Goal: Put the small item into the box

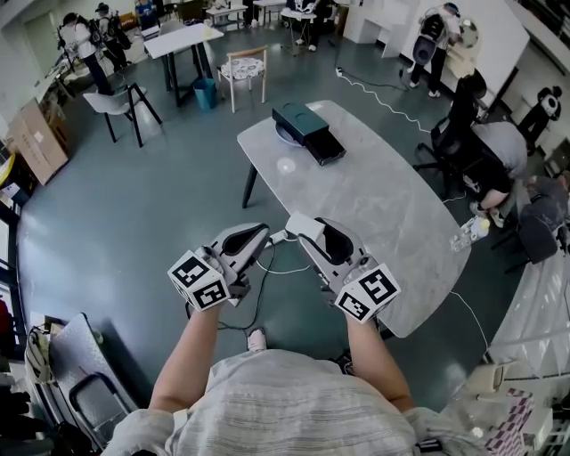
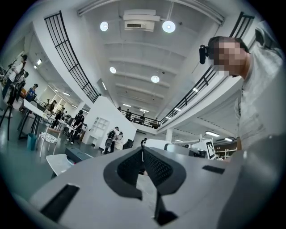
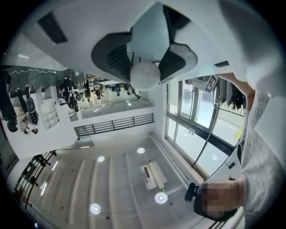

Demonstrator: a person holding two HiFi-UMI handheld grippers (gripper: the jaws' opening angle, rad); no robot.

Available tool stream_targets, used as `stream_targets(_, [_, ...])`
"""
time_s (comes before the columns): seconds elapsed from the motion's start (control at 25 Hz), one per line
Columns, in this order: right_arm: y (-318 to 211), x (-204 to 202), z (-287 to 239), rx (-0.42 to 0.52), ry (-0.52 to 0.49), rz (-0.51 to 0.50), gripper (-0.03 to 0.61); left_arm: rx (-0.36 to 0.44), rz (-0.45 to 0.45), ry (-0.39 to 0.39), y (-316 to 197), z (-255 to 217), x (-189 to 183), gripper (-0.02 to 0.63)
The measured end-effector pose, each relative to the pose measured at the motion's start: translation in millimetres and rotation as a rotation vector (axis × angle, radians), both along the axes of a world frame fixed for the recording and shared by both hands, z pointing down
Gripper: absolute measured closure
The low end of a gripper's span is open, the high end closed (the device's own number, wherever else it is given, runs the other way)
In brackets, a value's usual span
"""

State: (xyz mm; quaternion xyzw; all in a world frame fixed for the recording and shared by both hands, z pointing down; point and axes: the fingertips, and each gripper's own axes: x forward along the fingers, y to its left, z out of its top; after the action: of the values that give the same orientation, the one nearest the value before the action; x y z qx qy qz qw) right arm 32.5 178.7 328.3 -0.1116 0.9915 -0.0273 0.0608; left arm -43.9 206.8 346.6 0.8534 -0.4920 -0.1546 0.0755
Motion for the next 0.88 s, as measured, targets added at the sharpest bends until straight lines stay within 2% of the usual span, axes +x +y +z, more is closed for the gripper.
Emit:
stream_targets(0.24, [-15.6,-44.0,2.9,-0.004,-0.001,0.038,0.377,0.005,0.050,-0.010,-17.9,2.1,-40.5,0.592])
stream_targets(0.36, [-22.3,-56.2,6.7,-0.008,0.013,0.061,0.377,-0.001,0.076,0.009,-27.7,6.8,-54.0,0.592])
stream_targets(0.68, [-45.3,-53.2,14.8,-0.023,0.057,0.109,0.377,-0.019,0.117,0.057,-55.1,14.4,-52.0,0.592])
stream_targets(0.88, [-65.3,-50.4,15.3,-0.024,0.063,0.103,0.377,-0.013,0.126,0.055,-74.8,15.3,-47.3,0.592])
